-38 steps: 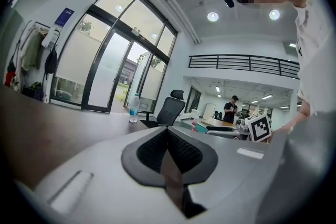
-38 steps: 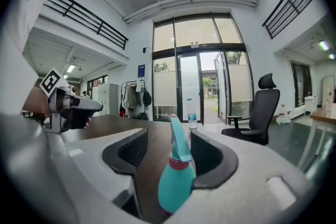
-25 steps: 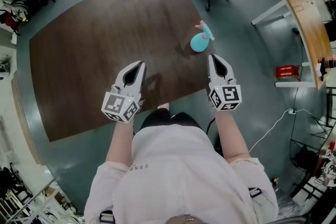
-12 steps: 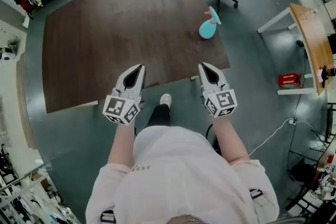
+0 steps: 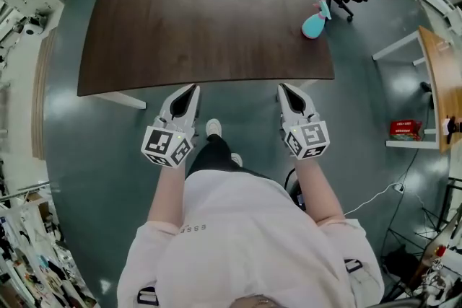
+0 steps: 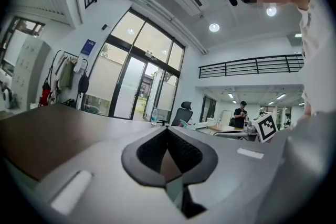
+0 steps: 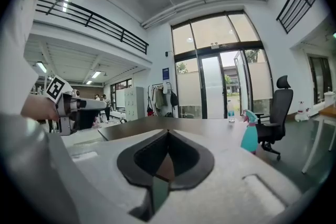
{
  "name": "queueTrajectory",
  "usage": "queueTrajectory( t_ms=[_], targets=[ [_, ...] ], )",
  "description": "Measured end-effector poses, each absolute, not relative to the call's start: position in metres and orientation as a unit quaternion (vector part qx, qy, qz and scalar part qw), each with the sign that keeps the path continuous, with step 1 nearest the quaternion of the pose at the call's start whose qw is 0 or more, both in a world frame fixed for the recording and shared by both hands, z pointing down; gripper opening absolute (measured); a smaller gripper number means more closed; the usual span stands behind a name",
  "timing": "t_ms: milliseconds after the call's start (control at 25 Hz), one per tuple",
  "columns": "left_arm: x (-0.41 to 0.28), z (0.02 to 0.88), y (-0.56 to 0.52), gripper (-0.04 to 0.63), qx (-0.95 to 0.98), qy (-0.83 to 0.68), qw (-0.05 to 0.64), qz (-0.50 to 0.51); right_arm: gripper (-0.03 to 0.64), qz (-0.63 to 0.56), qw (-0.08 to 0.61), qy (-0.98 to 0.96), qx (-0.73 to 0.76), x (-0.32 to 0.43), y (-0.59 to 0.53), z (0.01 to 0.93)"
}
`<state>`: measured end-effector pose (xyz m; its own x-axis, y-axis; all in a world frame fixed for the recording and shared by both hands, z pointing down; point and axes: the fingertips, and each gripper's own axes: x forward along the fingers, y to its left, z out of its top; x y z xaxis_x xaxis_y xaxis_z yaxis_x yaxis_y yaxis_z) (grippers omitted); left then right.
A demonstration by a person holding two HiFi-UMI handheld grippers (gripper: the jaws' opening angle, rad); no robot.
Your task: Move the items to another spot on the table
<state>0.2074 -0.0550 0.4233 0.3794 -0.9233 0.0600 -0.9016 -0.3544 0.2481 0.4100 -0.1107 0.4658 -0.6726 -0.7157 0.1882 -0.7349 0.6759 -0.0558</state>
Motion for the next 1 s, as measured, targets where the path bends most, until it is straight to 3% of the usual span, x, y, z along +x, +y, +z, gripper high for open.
queueTrajectory(
  t_ms=[440,1000],
  targets=[
    [0.108,0.423,0.018,0.008,0.799,-0.586,0.123,-0.047,-0.011,0.062,0.085,-0.924,0.369,0.308,-0.052,0.466],
    [0.034,0.425,0.075,0.008,0.831,-0.546,0.1,-0.033,-0.011,0.055,0.08,-0.91,0.404,0.217,0.022,0.467]
  ],
)
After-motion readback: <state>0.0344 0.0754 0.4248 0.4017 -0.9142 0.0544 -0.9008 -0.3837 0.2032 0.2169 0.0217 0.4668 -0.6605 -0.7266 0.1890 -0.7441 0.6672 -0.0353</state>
